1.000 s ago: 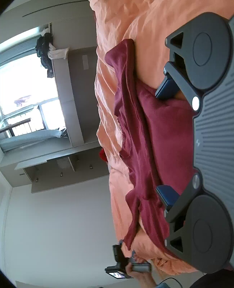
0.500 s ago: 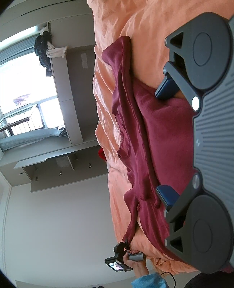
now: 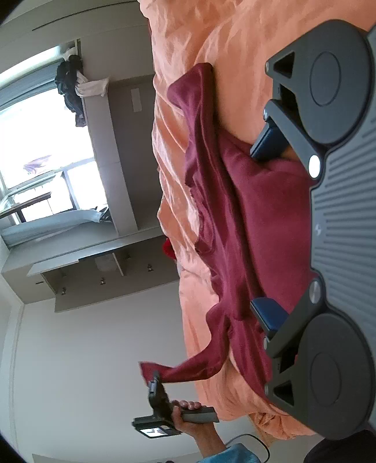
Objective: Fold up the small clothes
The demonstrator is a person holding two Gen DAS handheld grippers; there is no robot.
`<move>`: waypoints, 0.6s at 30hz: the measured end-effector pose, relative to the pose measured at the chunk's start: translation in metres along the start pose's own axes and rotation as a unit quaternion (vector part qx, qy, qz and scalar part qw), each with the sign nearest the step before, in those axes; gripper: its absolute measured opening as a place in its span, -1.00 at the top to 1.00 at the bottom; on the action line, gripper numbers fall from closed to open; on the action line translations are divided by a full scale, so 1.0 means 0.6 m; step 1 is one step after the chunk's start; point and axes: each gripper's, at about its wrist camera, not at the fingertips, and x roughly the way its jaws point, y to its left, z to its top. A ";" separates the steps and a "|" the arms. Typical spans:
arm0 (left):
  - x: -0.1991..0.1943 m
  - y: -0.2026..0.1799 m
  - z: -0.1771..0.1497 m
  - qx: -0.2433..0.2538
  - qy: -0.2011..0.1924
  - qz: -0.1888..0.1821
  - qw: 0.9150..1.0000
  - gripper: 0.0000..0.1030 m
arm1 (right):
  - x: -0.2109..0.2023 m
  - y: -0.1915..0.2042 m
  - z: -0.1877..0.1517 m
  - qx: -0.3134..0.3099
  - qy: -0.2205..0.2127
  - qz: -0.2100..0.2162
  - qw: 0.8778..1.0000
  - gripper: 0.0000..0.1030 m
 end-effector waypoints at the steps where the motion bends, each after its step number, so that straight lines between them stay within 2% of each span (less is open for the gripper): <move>1: -0.008 -0.029 0.003 0.015 -0.002 -0.017 1.000 0.94 | -0.002 0.000 0.001 0.001 -0.002 0.001 1.000 -1.00; 6: -0.045 -0.165 -0.016 0.062 -0.002 -0.096 0.993 0.93 | -0.015 0.003 0.013 0.008 -0.019 0.007 1.000 -1.00; 11: -0.073 -0.272 -0.079 0.048 0.011 -0.157 0.986 0.93 | -0.030 0.005 0.028 -0.002 -0.042 -0.008 0.999 -1.00; 15: -0.109 -0.355 -0.140 0.055 0.028 -0.195 0.979 0.93 | -0.042 -0.004 0.036 0.006 -0.056 -0.023 0.998 -1.00; 18: -0.144 -0.396 -0.184 0.048 0.054 -0.224 0.972 0.93 | -0.045 -0.011 0.039 0.018 -0.060 -0.028 0.998 -1.00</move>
